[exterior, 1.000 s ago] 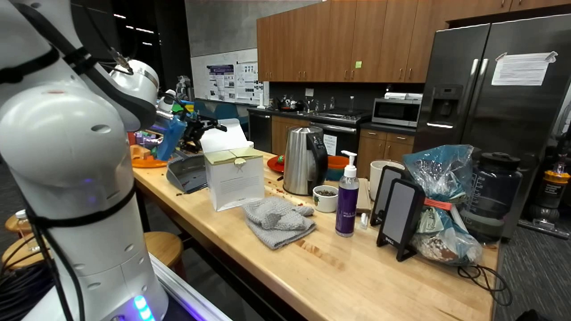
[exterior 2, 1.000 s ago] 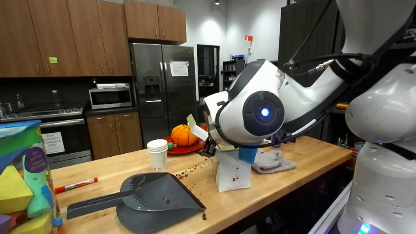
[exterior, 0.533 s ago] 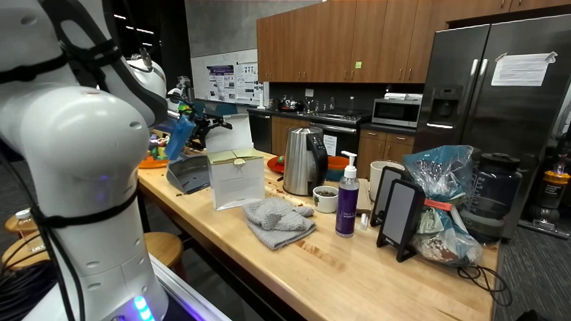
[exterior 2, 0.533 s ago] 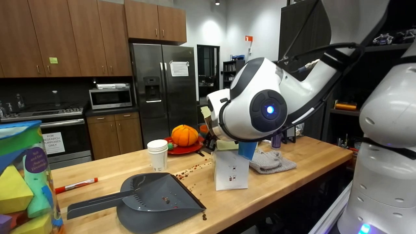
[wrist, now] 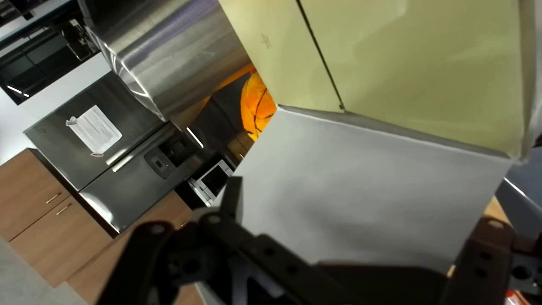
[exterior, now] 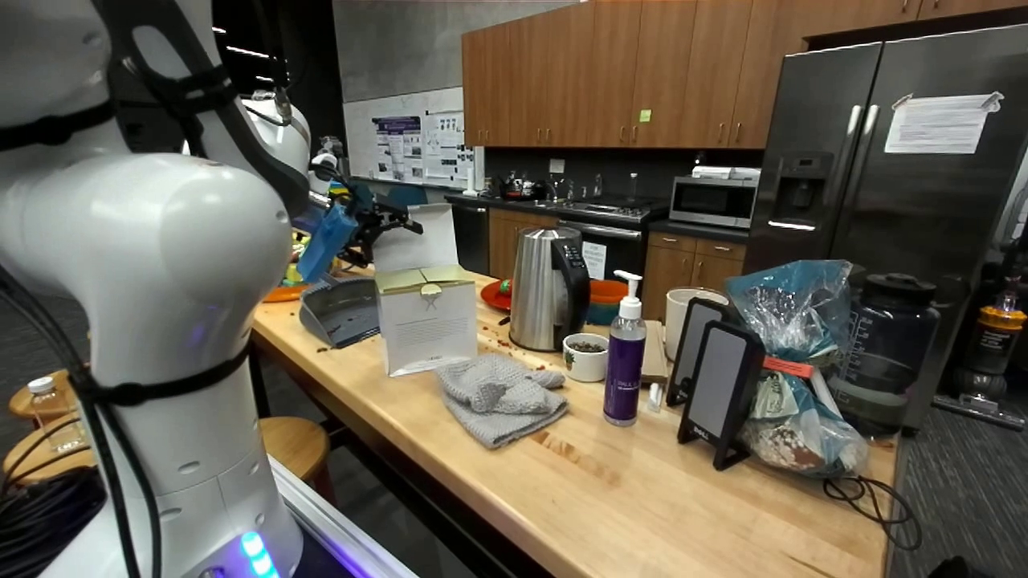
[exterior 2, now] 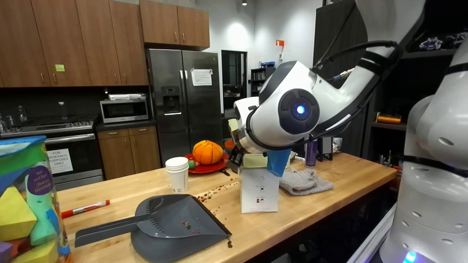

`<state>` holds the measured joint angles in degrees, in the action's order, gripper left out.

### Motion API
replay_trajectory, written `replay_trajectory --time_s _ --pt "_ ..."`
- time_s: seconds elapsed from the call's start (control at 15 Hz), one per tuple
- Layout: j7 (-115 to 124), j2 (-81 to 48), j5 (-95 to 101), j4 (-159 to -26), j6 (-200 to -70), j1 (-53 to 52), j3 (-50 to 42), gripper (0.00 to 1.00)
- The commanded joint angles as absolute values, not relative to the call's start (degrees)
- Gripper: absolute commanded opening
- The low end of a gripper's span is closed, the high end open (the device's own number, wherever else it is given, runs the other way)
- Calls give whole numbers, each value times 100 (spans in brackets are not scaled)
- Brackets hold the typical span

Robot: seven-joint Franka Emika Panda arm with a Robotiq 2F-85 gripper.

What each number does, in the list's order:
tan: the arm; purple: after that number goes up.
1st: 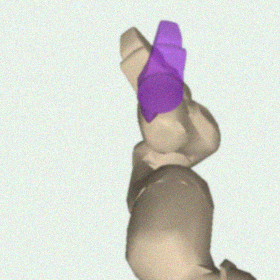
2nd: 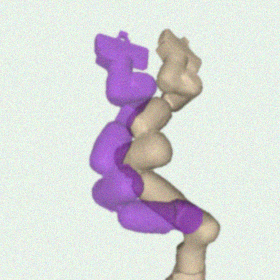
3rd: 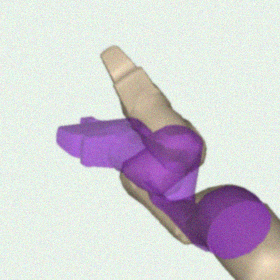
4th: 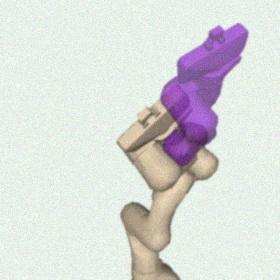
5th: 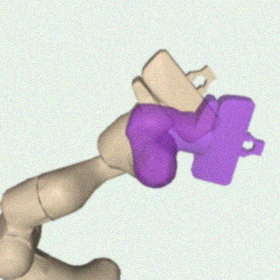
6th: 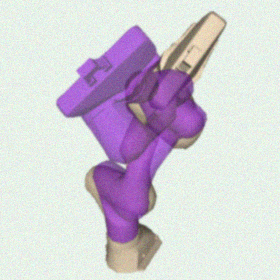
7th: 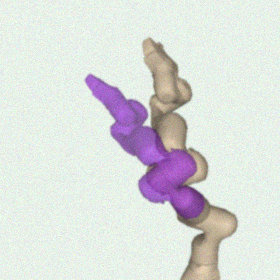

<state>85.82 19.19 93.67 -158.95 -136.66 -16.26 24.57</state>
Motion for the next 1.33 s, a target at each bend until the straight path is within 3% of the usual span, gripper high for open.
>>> replay_trajectory --time_s 0.0,0.27,1.27 --pt "8307 2060 8933 -15886 -13476 -1984 2050 100" --pt "7714 2280 8021 -15940 -13097 -2144 1960 100" --pt "7377 2063 7850 -15781 -13105 -2141 1904 100"
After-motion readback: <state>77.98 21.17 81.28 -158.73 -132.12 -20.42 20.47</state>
